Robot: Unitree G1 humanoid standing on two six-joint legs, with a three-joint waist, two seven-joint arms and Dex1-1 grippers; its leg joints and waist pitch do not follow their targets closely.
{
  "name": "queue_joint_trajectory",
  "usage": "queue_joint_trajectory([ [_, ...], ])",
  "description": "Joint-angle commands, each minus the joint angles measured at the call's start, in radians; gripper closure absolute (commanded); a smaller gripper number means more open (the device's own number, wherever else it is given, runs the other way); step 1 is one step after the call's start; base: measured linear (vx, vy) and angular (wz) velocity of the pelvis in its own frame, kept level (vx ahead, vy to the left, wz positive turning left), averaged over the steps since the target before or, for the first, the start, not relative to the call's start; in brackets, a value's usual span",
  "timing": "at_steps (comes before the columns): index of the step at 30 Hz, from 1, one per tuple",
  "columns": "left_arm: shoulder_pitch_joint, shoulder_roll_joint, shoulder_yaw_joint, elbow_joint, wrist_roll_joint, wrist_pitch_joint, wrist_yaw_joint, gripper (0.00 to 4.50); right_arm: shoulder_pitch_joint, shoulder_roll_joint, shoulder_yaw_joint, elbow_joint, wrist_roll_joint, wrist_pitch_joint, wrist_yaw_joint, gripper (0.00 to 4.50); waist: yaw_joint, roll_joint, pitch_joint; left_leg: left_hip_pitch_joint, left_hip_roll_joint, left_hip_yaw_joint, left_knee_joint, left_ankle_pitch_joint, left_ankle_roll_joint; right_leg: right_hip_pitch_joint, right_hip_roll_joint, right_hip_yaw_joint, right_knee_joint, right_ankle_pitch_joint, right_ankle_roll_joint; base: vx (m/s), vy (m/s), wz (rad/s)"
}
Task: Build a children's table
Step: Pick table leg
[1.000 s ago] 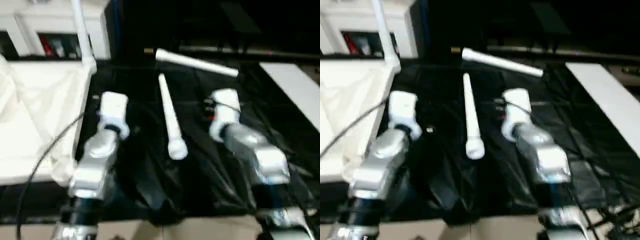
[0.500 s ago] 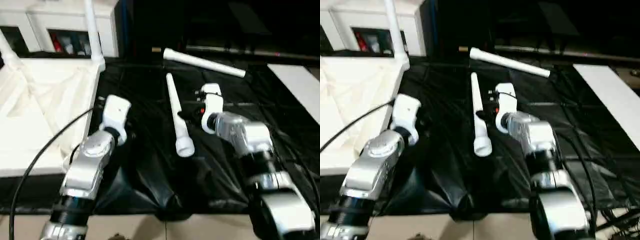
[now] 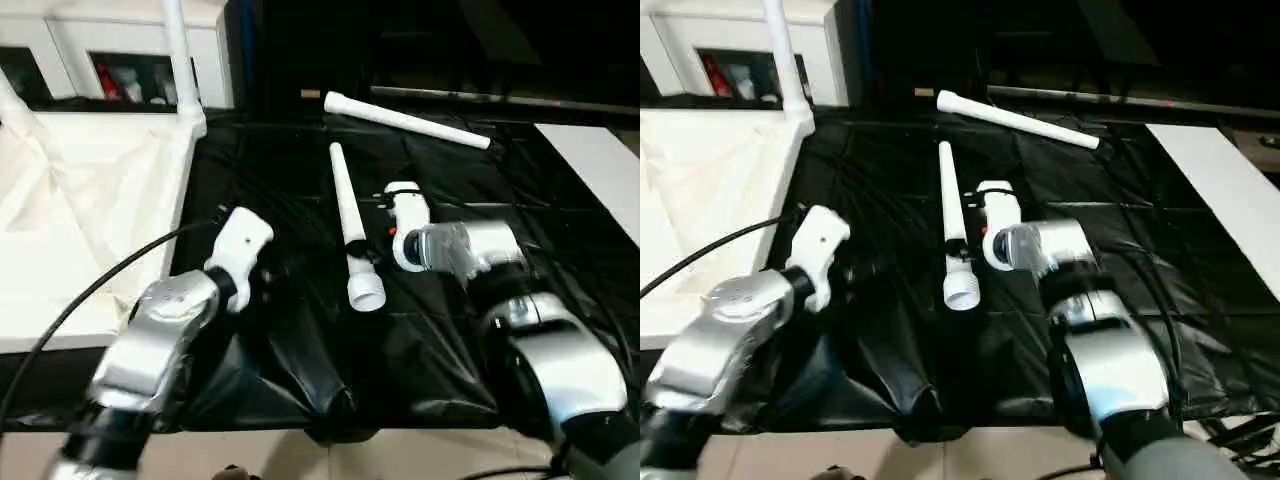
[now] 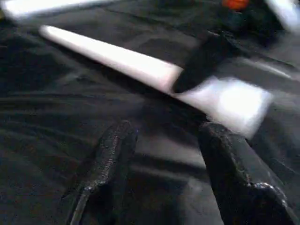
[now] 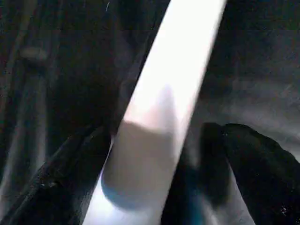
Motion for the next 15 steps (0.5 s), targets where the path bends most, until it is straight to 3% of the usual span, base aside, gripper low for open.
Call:
queue_joint_trajectory([
  [1, 0.015, 0.03, -0.027, -0.058, -0.026, 0.04, -0.06, 1.86, -0.025, -0.018, 0.02, 0.035, -0.024, 0.026, 0.025, 0.5, 0.0, 0.012, -0.065, 0.027, 0.062, -0.014, -0.076, -0.069, -0.018, 0.042, -0.089, 0.053, -0.058, 0.04, -0.268, 0.0, 0.0, 0.0],
  [4, 0.013, 0.042, -0.032, -0.066, -0.01, 0.033, -0.059, 1.86, -0.041, -0.029, 0.035, 0.073, -0.046, 0.027, 0.036, 0.5, -0.001, 0.015, -0.061, 0.029, 0.062, -0.012, -0.078, -0.114, -0.046, 0.038, -0.089, 0.056, -0.066, -0.013, -0.258, 0.0, 0.0, 0.0],
  [5, 0.01, 0.043, -0.033, -0.062, -0.003, 0.032, -0.057, 1.86, -0.044, -0.034, 0.039, 0.081, -0.051, 0.03, 0.042, 0.78, 0.0, 0.021, -0.06, 0.029, 0.063, -0.014, -0.08, -0.134, -0.06, 0.038, -0.089, 0.056, -0.066, -0.034, -0.25, 0.0, 0.0, 0.0],
  [6, 0.008, 0.044, -0.034, -0.062, -0.003, 0.034, -0.057, 1.86, -0.047, -0.037, 0.041, 0.086, -0.054, 0.031, 0.048, 0.84, -0.001, 0.018, -0.06, 0.029, 0.062, -0.015, -0.081, -0.144, -0.068, 0.038, -0.088, 0.056, -0.067, -0.04, -0.242, 0.0, 0.0, 0.0],
  [7, 0.005, 0.045, -0.036, -0.062, -0.007, 0.041, -0.061, 1.86, -0.05, -0.044, 0.044, 0.09, -0.057, 0.036, 0.059, 0.87, -0.002, 0.022, -0.059, 0.029, 0.062, -0.015, -0.081, -0.149, -0.072, 0.039, -0.089, 0.057, -0.067, -0.042, -0.239, 0.0, 0.0, 0.0],
  [15, -0.005, 0.053, -0.046, -0.081, -0.016, 0.063, -0.067, 1.86, -0.058, -0.085, 0.079, 0.108, -0.08, 0.057, 0.142, 1.5, -0.005, 0.013, -0.063, 0.023, 0.06, -0.014, -0.076, -0.112, -0.051, 0.042, -0.087, 0.057, -0.065, 0.001, -0.251, 0.0, 0.0, 0.0],
])
